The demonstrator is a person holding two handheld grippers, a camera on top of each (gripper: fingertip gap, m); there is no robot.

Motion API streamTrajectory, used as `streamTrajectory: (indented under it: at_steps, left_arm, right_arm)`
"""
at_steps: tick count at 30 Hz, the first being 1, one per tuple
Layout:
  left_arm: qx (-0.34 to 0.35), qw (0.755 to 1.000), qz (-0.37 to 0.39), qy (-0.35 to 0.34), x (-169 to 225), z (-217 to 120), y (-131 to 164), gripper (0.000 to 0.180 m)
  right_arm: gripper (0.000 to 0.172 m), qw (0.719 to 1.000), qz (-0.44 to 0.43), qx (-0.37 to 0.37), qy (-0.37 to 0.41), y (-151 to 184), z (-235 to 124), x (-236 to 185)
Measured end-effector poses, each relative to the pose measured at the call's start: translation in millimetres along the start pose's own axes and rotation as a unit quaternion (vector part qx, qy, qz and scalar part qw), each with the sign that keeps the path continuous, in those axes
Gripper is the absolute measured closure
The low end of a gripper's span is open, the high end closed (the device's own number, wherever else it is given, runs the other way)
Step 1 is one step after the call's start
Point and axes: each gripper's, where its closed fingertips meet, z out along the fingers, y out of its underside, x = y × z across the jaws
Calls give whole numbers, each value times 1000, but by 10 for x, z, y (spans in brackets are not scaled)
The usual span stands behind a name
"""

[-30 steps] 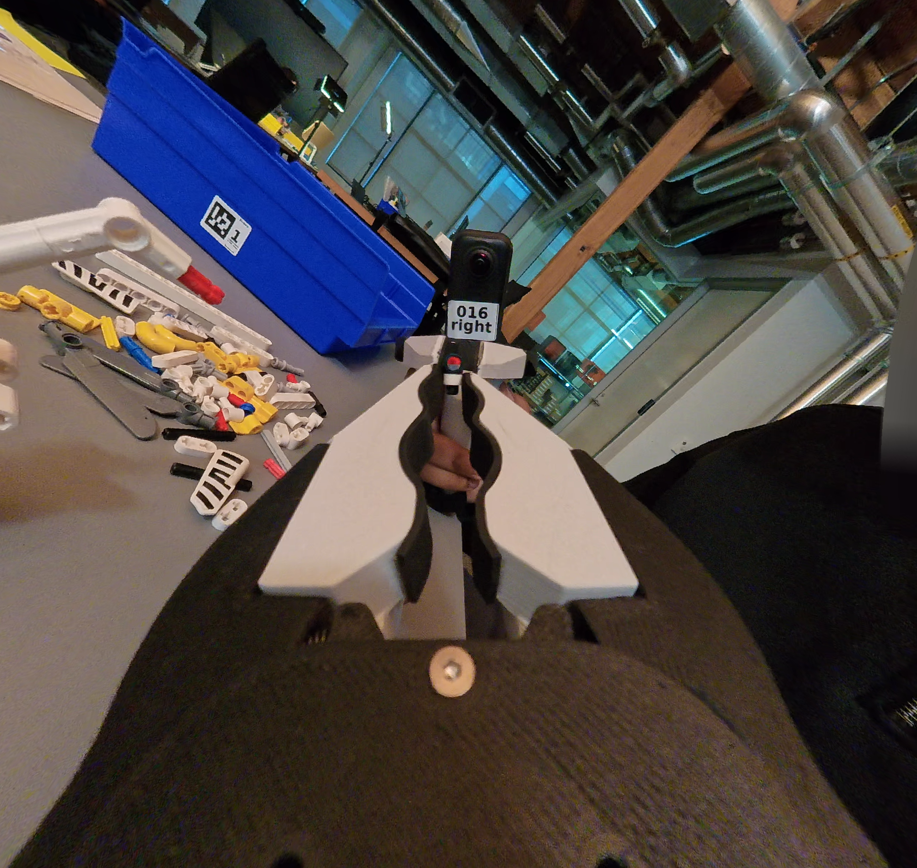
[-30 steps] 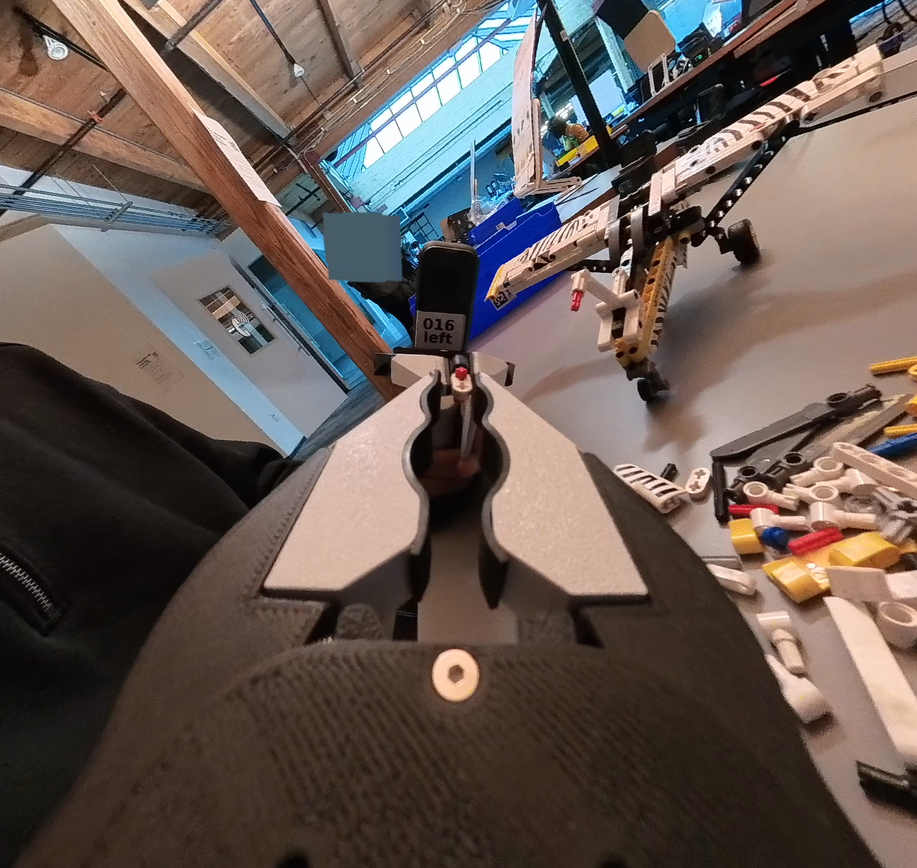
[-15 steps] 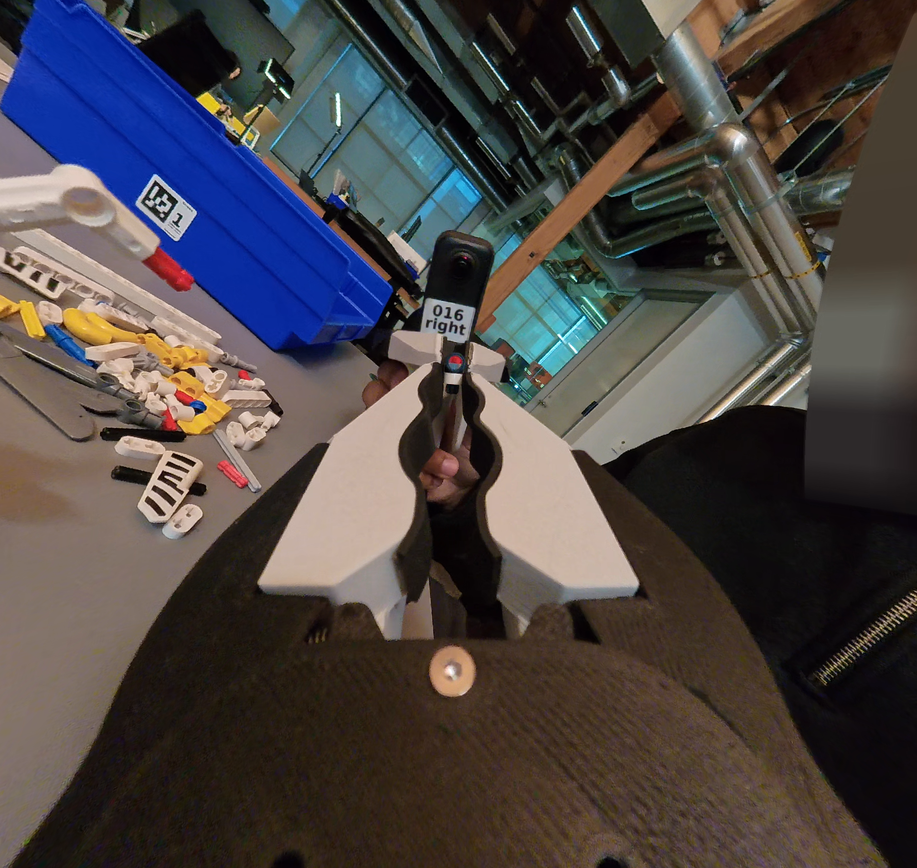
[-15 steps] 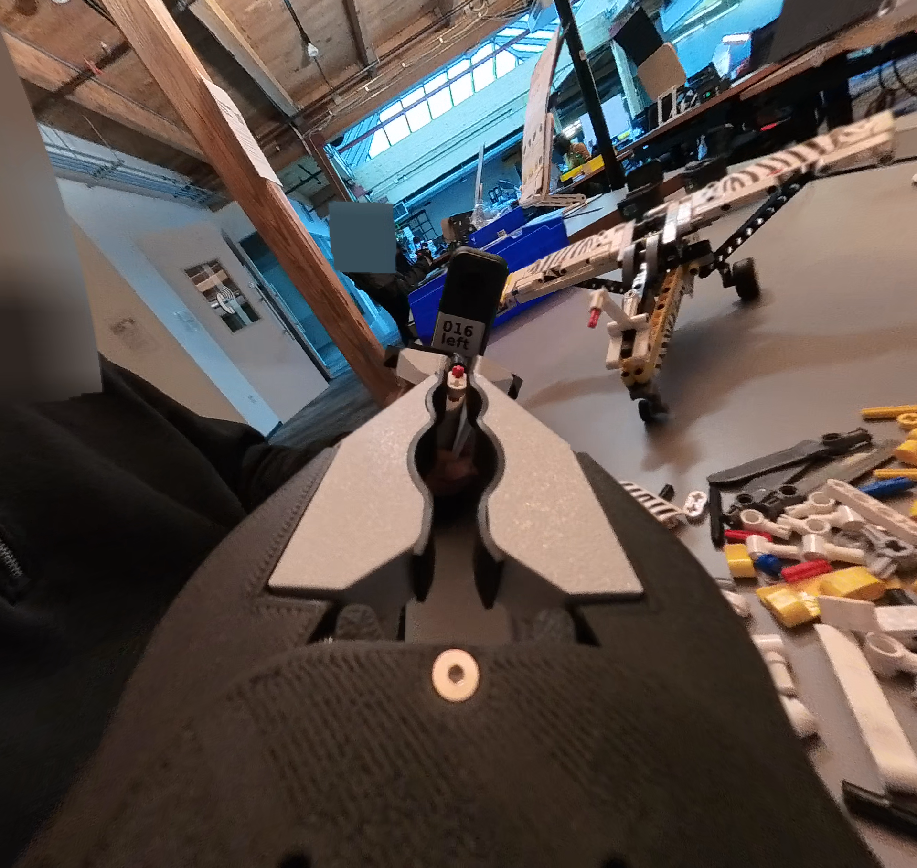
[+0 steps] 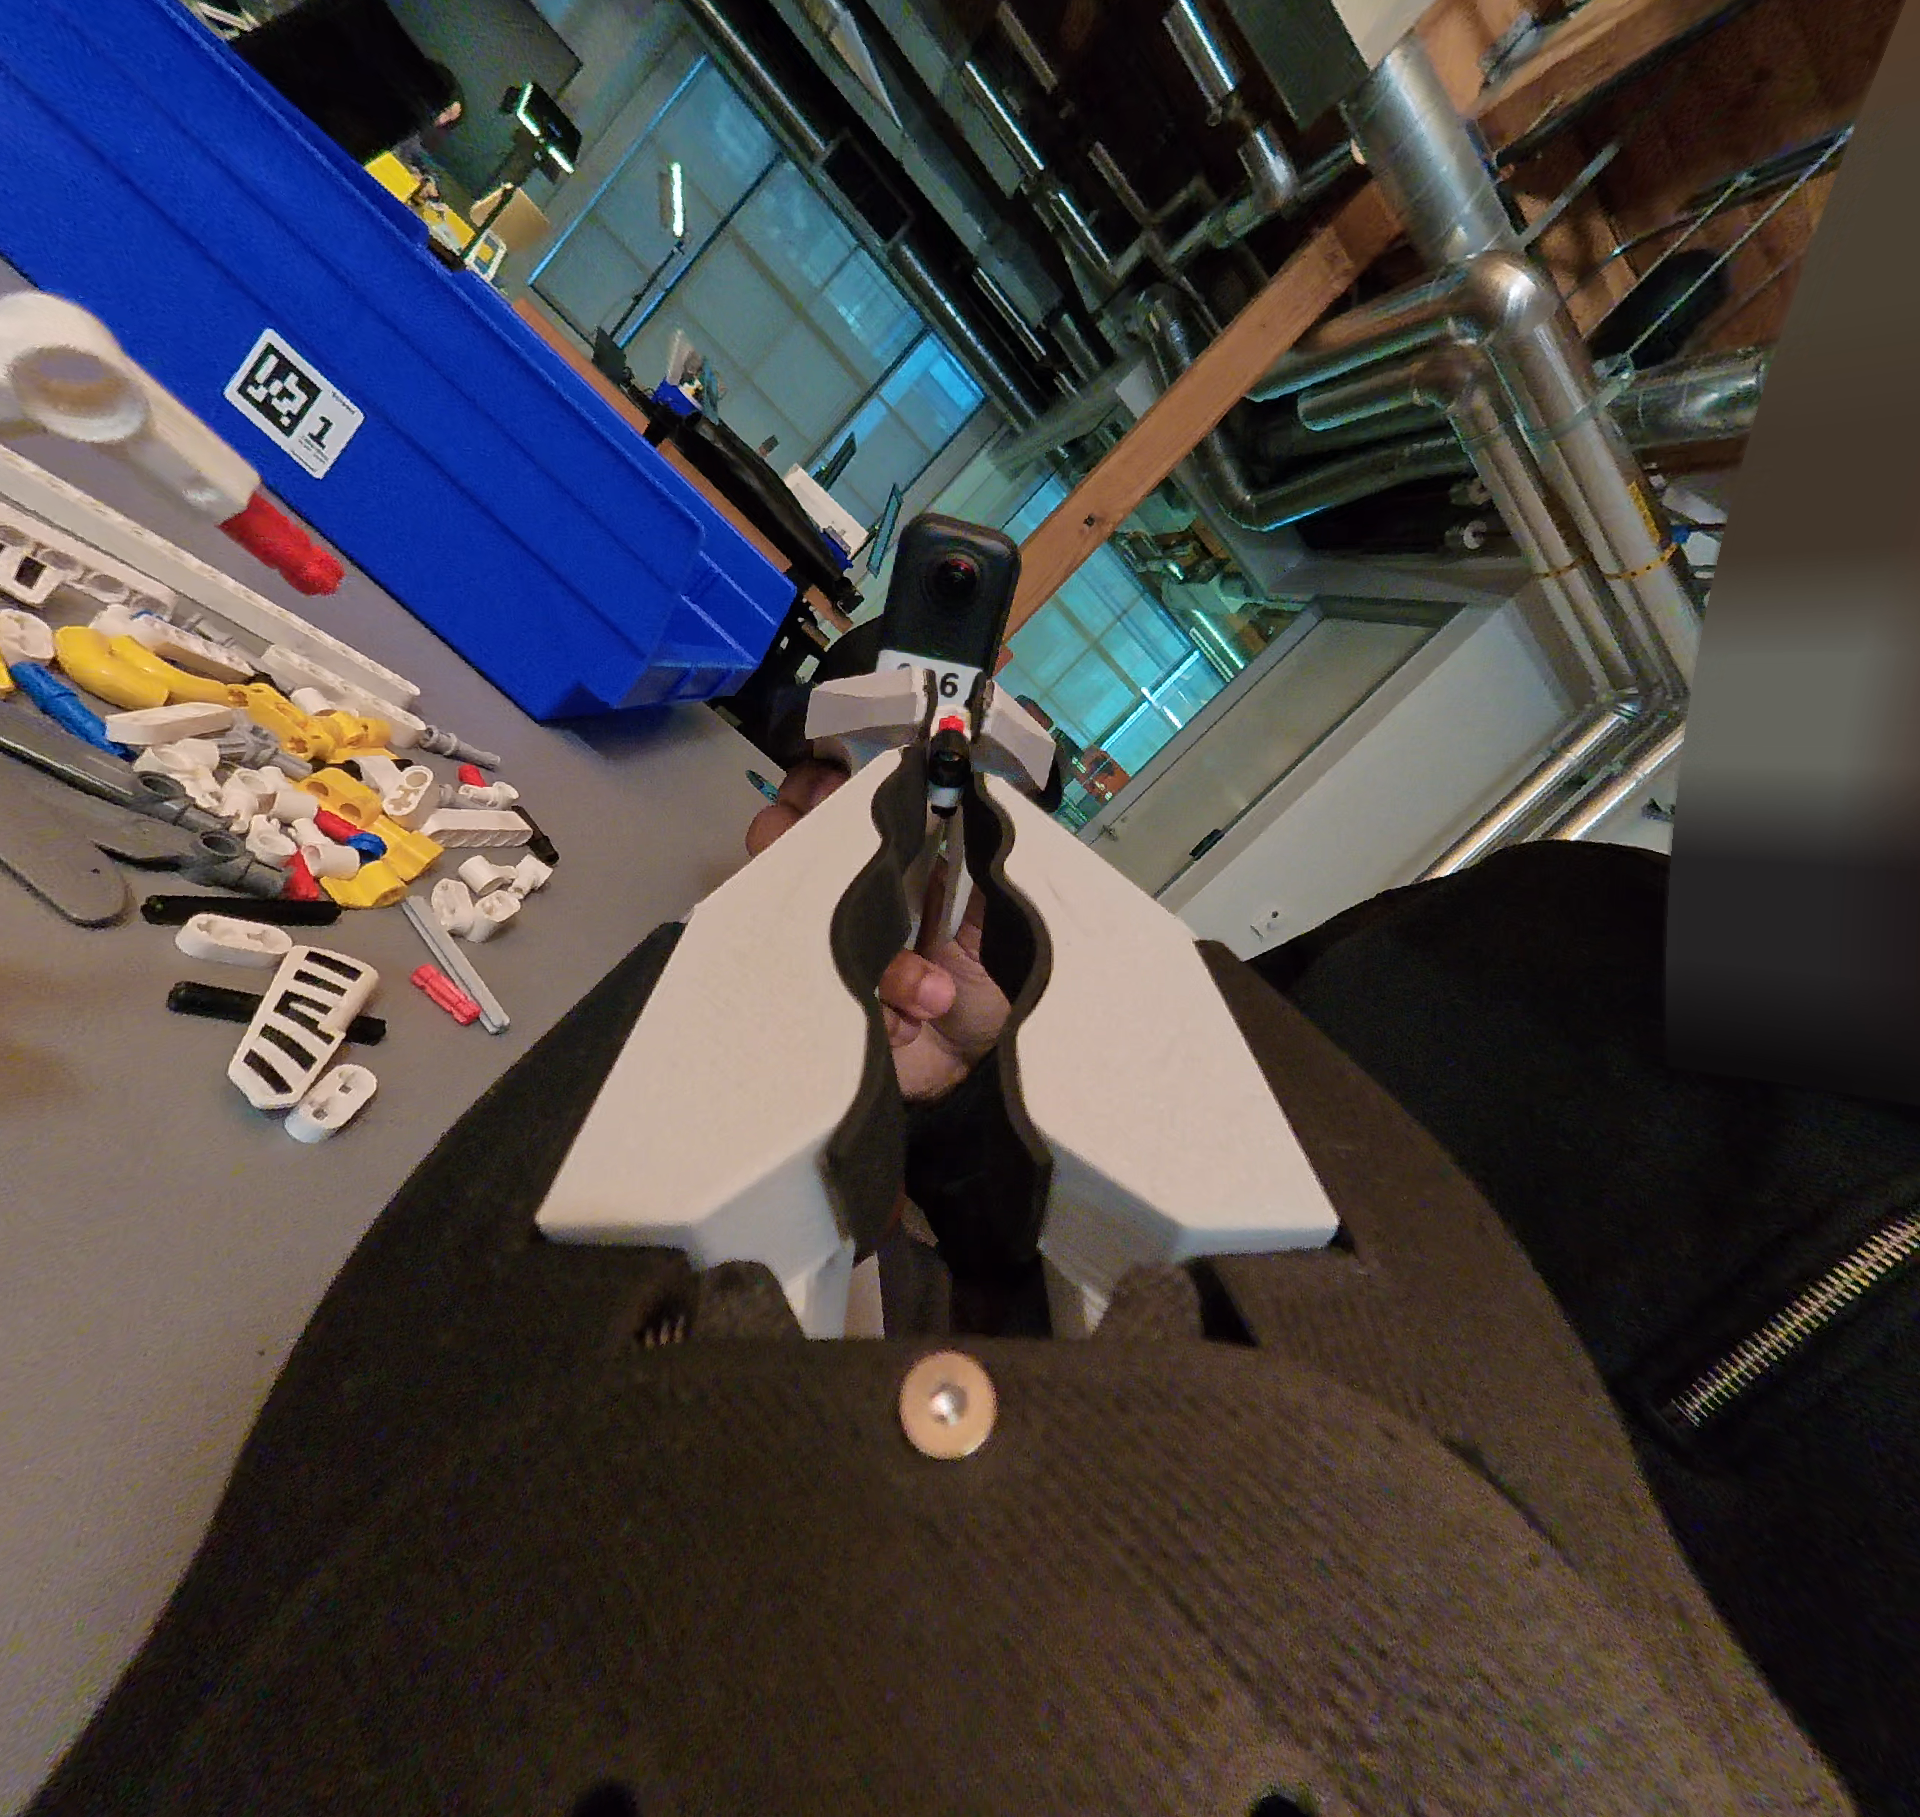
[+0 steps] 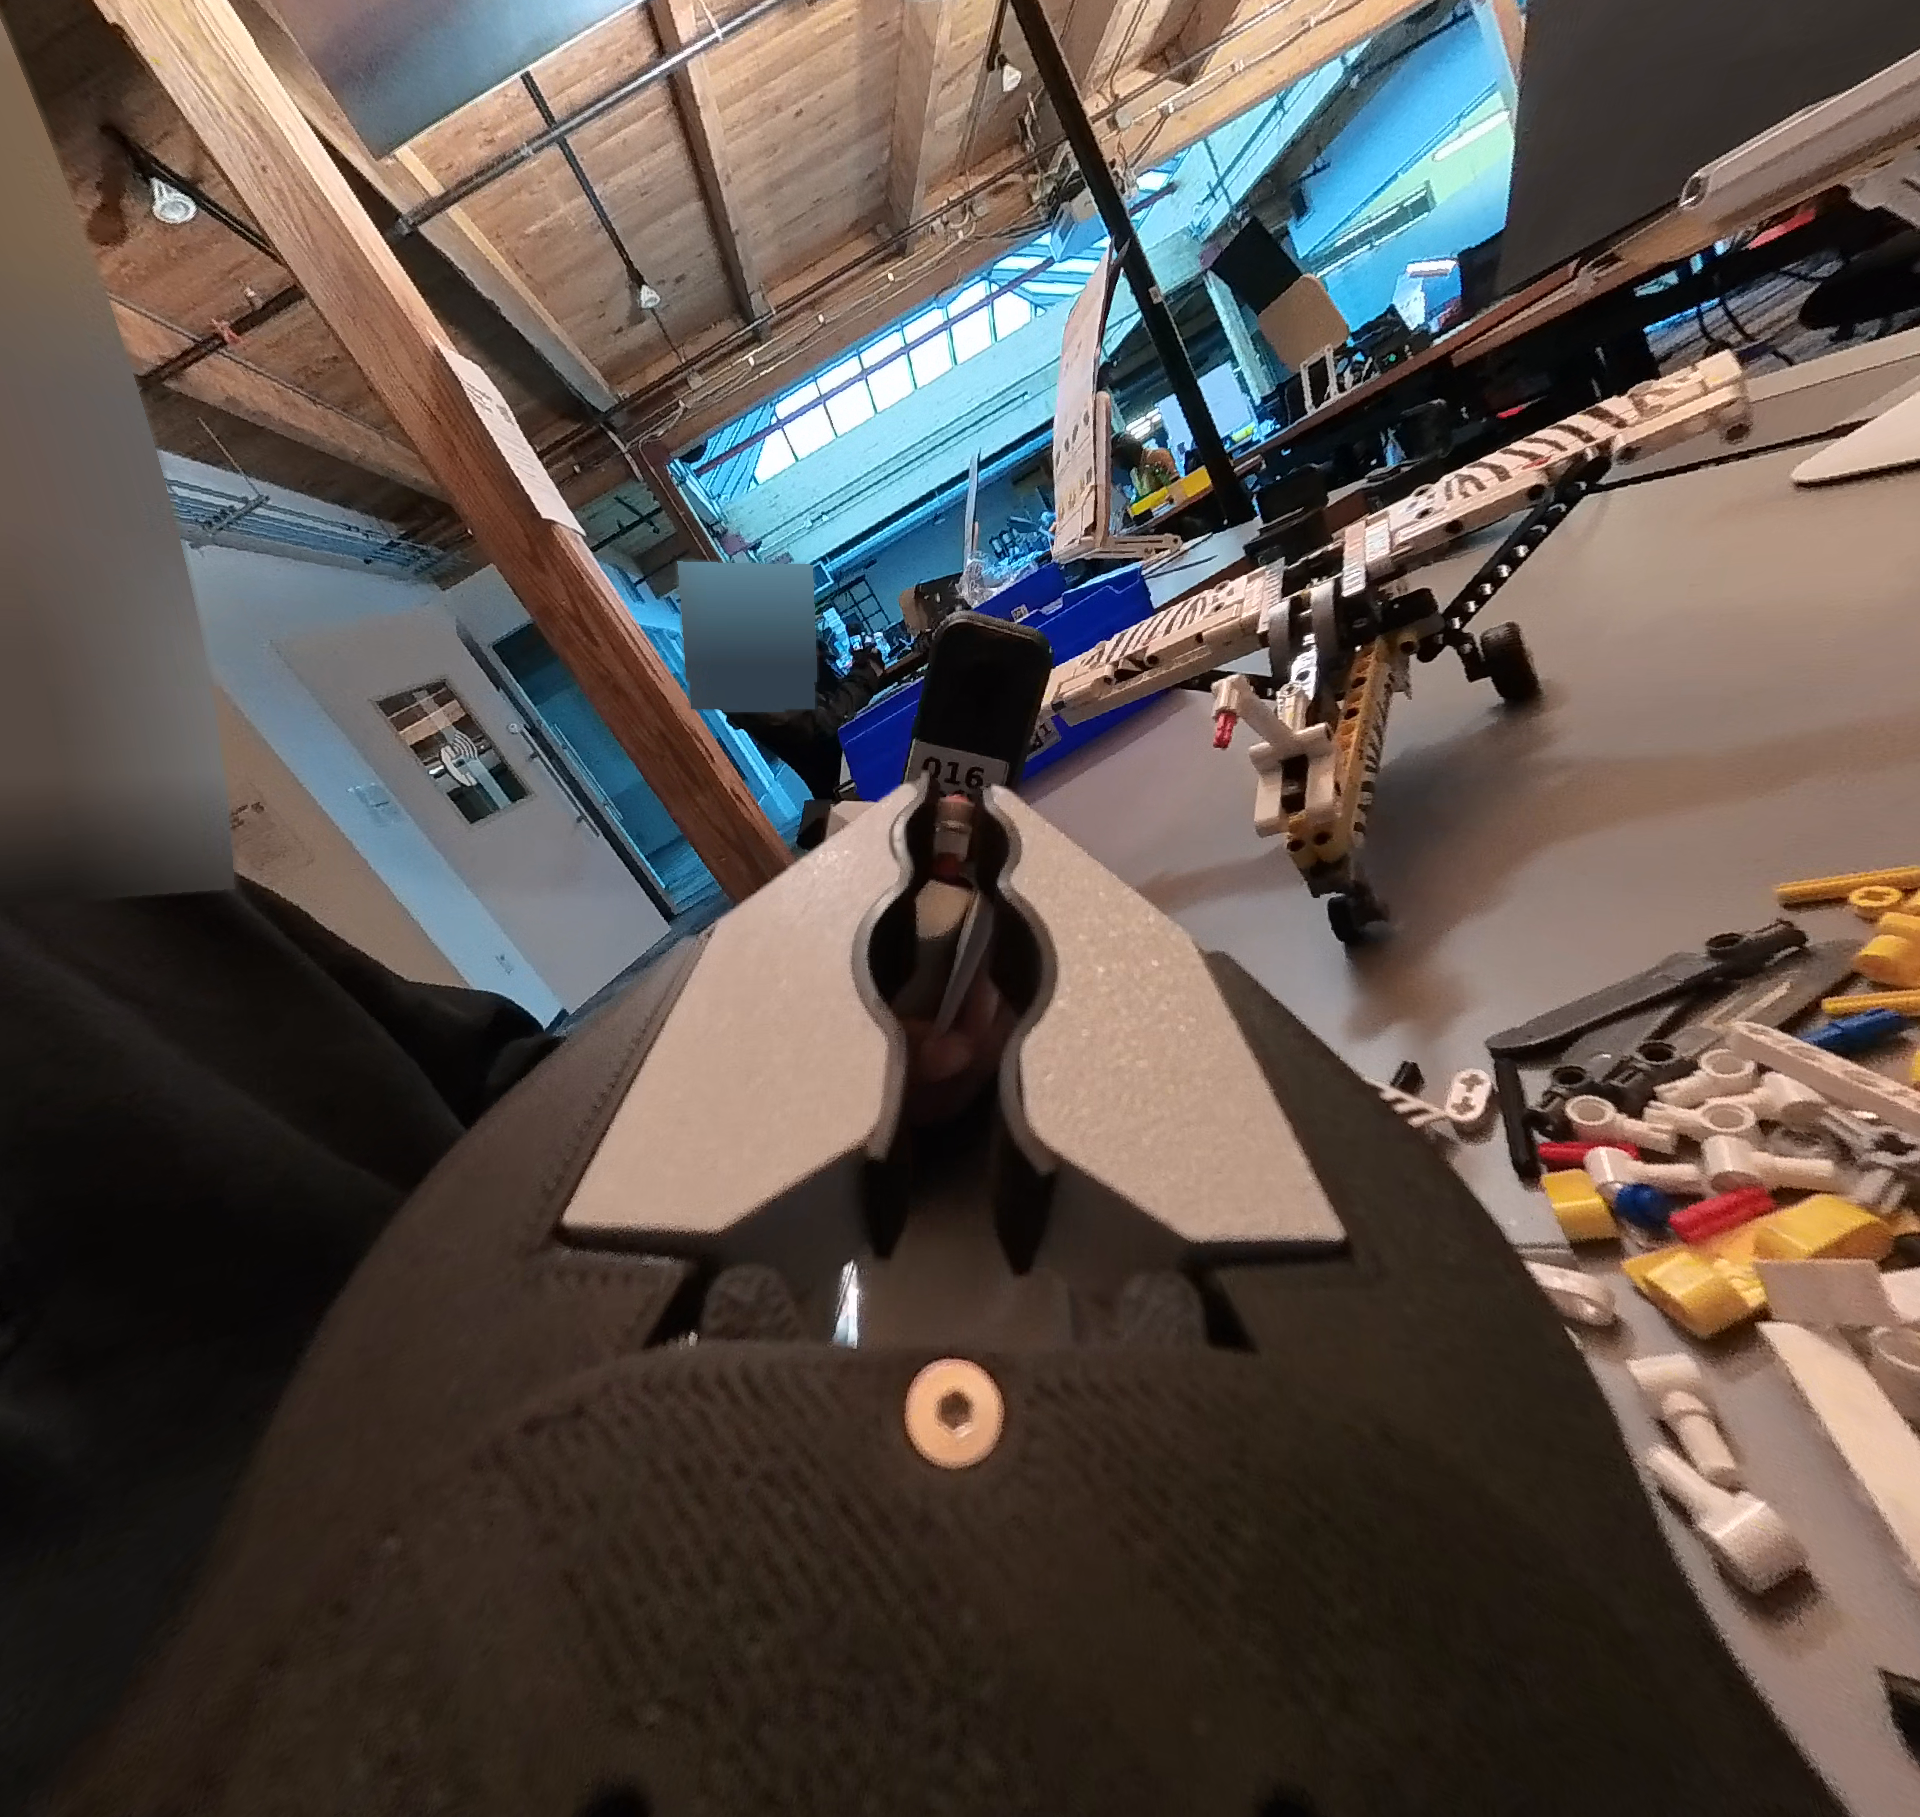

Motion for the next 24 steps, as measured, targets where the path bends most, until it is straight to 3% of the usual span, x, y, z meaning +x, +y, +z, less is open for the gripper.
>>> streamTrajectory:
  at_steps: [12,16,24]
  left_arm:
    - [3,999,-18,26,55,14,16,176]
    - [-9,998,-35,48,95,5,40,177]
    - [-24,991,-84,105,216,-28,75,177]
  right_arm:
    - [167,999,24,21,-35,-33,23,-63]
    - [143,998,-37,13,-54,-89,-50,-157]
    - [144,994,-87,-10,-71,-64,-121,-225]
